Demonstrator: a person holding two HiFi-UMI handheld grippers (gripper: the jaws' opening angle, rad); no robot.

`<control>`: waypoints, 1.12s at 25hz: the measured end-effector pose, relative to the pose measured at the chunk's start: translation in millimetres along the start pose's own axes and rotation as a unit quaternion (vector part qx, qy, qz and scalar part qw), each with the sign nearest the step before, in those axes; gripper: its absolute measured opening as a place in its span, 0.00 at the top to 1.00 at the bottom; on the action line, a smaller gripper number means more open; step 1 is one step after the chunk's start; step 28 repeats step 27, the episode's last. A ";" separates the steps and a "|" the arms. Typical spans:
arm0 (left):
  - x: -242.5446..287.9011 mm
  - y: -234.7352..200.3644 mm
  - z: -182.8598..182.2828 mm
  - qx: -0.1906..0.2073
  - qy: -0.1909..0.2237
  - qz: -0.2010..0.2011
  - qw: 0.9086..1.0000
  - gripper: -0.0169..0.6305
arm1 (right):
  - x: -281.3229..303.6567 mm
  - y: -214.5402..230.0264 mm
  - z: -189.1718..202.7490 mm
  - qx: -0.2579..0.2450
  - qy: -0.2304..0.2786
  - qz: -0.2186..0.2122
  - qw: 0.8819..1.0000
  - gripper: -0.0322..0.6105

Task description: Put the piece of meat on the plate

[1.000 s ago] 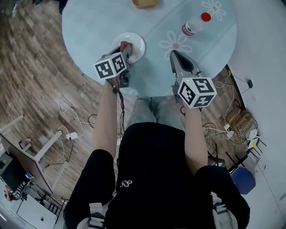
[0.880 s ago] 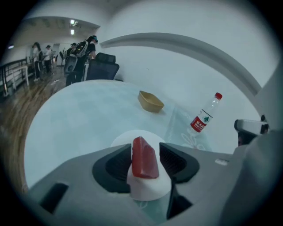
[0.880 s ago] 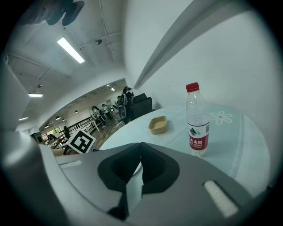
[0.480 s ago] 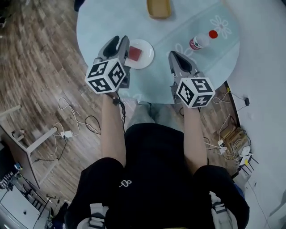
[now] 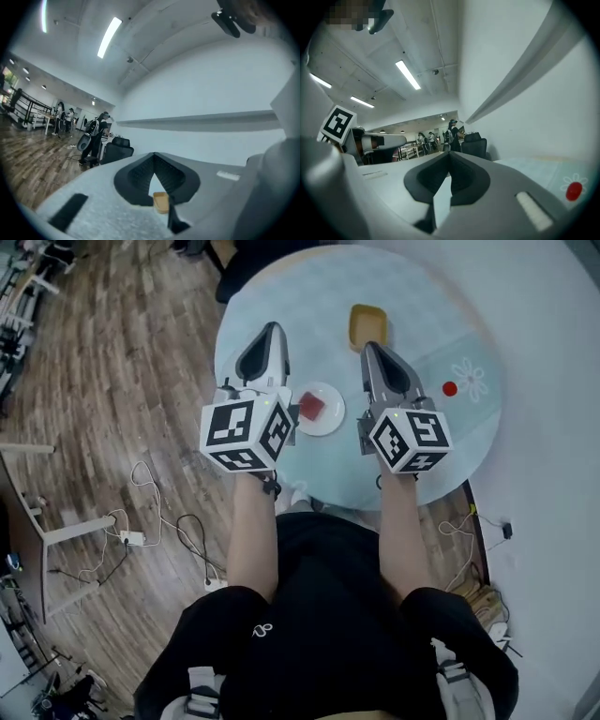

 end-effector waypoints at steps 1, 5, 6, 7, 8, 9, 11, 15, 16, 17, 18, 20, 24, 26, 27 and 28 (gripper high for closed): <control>0.1 0.7 0.7 0.010 -0.006 -0.006 1.000 0.98 | 1.0 -3.0 -5.2 -0.010 0.006 -0.002 1.000 0.94; 1.5 1.3 9.0 0.007 -0.022 -0.013 1.000 0.98 | 0.5 -6.4 -17.7 -0.038 0.010 -0.008 0.999 0.94; 1.2 3.3 8.0 0.010 -0.021 -0.015 1.000 0.98 | -0.8 -6.1 -20.7 -0.041 0.012 -0.010 0.999 0.94; 1.3 6.0 6.4 0.014 -0.018 -0.015 1.000 0.98 | -2.6 -5.3 -23.4 -0.043 0.014 -0.012 0.999 0.94; 2.2 9.1 5.2 0.018 -0.015 -0.015 1.000 0.98 | -4.7 -3.9 -25.3 -0.044 0.016 -0.014 0.999 0.94; 3.7 12.0 4.7 0.022 -0.014 -0.015 1.000 0.98 | -6.4 -2.0 -26.4 -0.044 0.018 -0.014 0.999 0.94; 8.4 16.5 5.4 0.032 -0.016 -0.015 0.999 0.98 | -7.9 3.4 -27.5 -0.044 0.020 -0.012 0.999 0.94; 13.7 26.2 9.1 0.043 -0.021 -0.009 0.999 0.98 | -14.3 18.3 -28.2 -0.041 0.020 0.001 0.999 0.94; 13.6 27.1 9.4 0.044 -0.022 -0.007 0.999 0.98 | -15.7 20.0 -28.4 -0.040 0.020 0.004 0.999 0.94; 13.3 26.7 9.8 0.043 -0.024 -0.006 0.999 0.98 | -16.4 20.2 -28.3 -0.040 0.019 0.006 0.999 0.94; 12.8 25.6 10.5 0.041 -0.025 -0.004 0.999 0.98 | -16.7 19.2 -27.9 -0.041 0.018 0.007 0.999 0.94; 12.4 23.5 13.6 0.033 -0.028 0.000 0.999 0.98 | -17.5 16.4 -26.6 -0.042 0.016 0.004 0.999 0.94; 15.8 24.4 22.1 0.021 -0.040 0.003 0.999 0.98 | -18.6 17.0 -27.9 -0.045 0.017 -0.003 0.999 0.94; 19.7 25.7 24.2 0.021 -0.045 0.003 0.999 0.98 | -17.0 19.8 -29.8 -0.047 0.019 -0.005 0.999 0.94; 22.0 26.3 25.0 0.022 -0.047 0.004 0.999 0.98 | -16.0 21.4 -30.7 -0.048 0.020 -0.005 0.999 0.94; 22.0 26.3 25.0 0.022 -0.047 0.004 0.999 0.98 | -16.0 21.4 -30.7 -0.048 0.020 -0.005 0.999 0.94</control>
Point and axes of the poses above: the fingertips, and each gripper's own axes: x forward along the fingers, y to its right, z out of its underside, the point moved 10 cm from there along -x, backward along the fingers, and after that the axes turned 11 degrees about z, right-handed, at the moved point
